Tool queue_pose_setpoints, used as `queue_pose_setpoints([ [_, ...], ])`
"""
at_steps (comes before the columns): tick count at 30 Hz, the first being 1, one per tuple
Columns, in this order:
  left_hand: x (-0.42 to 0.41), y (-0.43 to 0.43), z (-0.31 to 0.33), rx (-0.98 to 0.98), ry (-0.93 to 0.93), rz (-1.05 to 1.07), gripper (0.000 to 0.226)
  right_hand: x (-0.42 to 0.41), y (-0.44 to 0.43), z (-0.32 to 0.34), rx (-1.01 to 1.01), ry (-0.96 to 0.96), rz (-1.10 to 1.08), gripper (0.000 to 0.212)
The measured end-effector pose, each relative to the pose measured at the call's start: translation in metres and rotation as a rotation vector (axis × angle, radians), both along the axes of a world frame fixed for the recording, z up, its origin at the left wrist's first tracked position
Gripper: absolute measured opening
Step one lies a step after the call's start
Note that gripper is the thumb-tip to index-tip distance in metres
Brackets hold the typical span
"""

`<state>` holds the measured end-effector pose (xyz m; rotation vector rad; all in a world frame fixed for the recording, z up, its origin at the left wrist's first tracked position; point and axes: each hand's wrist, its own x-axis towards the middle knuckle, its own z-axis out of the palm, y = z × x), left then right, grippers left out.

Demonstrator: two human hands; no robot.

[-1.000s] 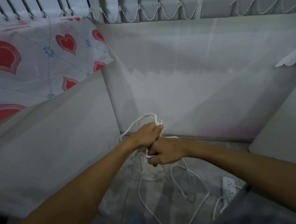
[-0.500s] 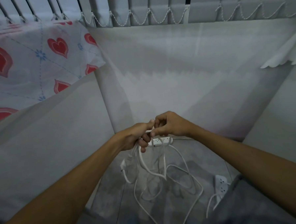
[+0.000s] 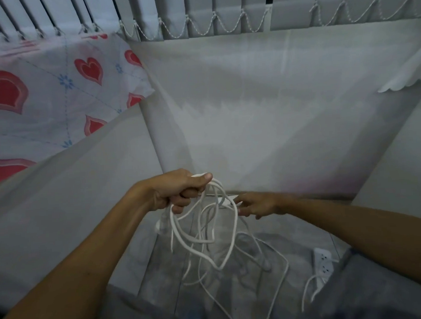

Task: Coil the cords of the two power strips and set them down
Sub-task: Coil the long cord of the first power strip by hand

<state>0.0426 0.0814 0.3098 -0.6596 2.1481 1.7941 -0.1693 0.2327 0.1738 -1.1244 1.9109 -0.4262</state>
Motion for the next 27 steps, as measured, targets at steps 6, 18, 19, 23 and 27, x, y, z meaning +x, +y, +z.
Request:
queue_pose_setpoints([
  [6, 0.001, -0.001, -0.002, -0.064, -0.051, 0.019, 0.049, 0.017, -0.013, -0.003, -0.018, -0.163, -0.071, 0.02],
  [18, -0.022, 0.026, -0.057, -0.679, -0.203, -0.067, 0.042, 0.065, -0.039, 0.025, -0.408, -0.133, -0.431, 0.015],
  [19, -0.024, 0.022, -0.063, -0.631, -0.182, 0.007, 0.046, 0.065, -0.039, 0.031, -0.451, -0.165, -0.462, 0.015],
  [23, -0.024, 0.007, -0.073, -0.386, -0.053, 0.265, 0.069, 0.068, -0.037, 0.053, -0.54, -0.411, -0.515, 0.017],
  [27, -0.019, -0.002, -0.063, -0.088, 0.065, 0.33, 0.066, 0.072, -0.031, 0.067, -0.554, -0.643, -0.388, 0.02],
])
